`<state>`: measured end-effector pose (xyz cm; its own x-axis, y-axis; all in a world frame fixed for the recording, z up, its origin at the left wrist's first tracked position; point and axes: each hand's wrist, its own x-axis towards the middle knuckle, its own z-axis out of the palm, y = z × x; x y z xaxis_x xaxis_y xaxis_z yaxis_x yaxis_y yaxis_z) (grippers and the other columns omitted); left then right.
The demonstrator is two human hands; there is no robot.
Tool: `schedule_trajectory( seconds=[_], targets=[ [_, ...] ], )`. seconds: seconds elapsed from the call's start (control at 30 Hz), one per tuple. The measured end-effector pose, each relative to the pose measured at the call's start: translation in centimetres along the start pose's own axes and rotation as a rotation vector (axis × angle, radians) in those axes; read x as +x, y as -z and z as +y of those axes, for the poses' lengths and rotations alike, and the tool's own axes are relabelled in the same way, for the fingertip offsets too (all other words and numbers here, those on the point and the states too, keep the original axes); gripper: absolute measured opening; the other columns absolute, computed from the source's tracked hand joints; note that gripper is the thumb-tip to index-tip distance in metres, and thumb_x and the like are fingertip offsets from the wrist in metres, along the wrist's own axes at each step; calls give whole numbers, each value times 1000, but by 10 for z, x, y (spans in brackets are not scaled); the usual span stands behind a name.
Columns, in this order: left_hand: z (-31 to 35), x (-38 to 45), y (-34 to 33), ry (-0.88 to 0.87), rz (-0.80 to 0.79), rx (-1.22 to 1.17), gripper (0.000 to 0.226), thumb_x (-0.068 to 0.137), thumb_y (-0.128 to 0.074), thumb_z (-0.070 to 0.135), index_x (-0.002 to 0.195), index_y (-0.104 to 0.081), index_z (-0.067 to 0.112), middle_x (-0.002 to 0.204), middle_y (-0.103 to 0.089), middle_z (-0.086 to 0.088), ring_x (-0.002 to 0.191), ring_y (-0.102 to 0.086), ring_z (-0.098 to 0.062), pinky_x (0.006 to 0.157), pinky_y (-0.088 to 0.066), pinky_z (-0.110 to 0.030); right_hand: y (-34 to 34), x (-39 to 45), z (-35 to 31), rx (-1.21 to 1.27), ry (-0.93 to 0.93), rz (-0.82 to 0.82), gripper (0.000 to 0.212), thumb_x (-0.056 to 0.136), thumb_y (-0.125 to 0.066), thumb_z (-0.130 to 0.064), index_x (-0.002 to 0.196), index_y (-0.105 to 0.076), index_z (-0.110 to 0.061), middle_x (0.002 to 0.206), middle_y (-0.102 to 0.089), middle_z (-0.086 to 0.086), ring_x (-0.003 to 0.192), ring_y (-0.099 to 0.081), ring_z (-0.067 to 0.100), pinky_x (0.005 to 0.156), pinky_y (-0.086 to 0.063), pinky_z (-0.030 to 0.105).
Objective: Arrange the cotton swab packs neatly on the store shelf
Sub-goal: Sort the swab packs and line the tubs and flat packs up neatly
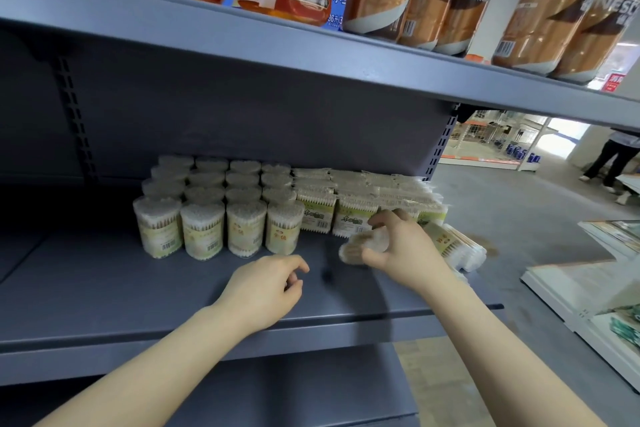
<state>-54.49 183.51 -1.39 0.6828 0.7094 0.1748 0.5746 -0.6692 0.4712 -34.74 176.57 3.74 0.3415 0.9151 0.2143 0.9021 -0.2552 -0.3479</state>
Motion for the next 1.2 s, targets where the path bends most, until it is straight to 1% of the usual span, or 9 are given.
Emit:
schedule_trajectory(
  seconds=[0.17,0.43,0.6,0.73,0.8,0.87,0.93,1.0,1.2],
  targets=[
    [-2,0,5,2,61,18,31,91,-51,35,122,-53,33,109,-56,17,102,-51,-3,84,-44,-23,2,6,-12,71,42,54,42,79,-65,-37,114,-58,-14,111,-62,5,97,-56,20,72,-40,25],
    [-7,-8,15,-34,139,36,38,90,-51,46,125,-52,32,117,-55,17,108,-50,-1,88,-41,-20,3,14,-42,109,85,64,39,83,-62,-39,111,-64,-12,113,-66,3,105,-59,18,74,-39,21],
    [-9,-16,21,-29,195,60,50,87,-52,51,132,-43,33,125,-51,16,116,-46,-4,88,-39,-21,-4,24,-66,139,85,25,34,82,-60,-42,95,-66,-11,92,-67,1,90,-62,18,67,-44,25],
    [-15,-18,27,48,223,78,57,83,-54,55,133,-39,32,127,-51,13,117,-47,-8,86,-45,-26,-11,29,-87,125,113,4,45,84,-56,-42,91,-65,1,89,-68,15,84,-62,27,68,-48,35],
    [-18,-20,31,86,234,77,58,82,-55,56,132,-39,30,126,-52,12,114,-49,-9,84,-45,-27,-15,31,-95,140,118,-9,45,84,-56,-43,78,-61,2,76,-64,15,75,-60,28,61,-44,34],
    [-21,-22,35,111,243,76,57,81,-56,56,129,-40,30,122,-54,12,110,-52,-10,80,-45,-26,-17,32,-103,135,120,-23,44,84,-55,-41,59,-48,-7,59,-50,8,62,-49,24,54,-33,31],
    [-23,-26,39,125,247,87,60,79,-57,57,129,-37,30,120,-55,13,107,-53,-11,75,-42,-25,-20,34,-111,114,124,-34,48,85,-54,-39,50,-36,-12,51,-39,3,55,-39,20,50,-26,30],
    [-25,-30,41,137,259,98,67,78,-59,58,132,-33,29,121,-55,13,108,-53,-11,77,-40,-24,-22,36,-118,95,105,-49,49,85,-53,-40,47,-34,-13,48,-37,1,50,-36,17,46,-23,28],
    [-32,-36,43,166,295,106,61,77,-60,55,127,-37,29,119,-54,13,108,-52,-9,79,-37,-21,-29,45,-130,66,45,-119,45,83,-49,-48,54,-48,-13,56,-51,3,63,-54,23,47,-32,24]
  ],
)
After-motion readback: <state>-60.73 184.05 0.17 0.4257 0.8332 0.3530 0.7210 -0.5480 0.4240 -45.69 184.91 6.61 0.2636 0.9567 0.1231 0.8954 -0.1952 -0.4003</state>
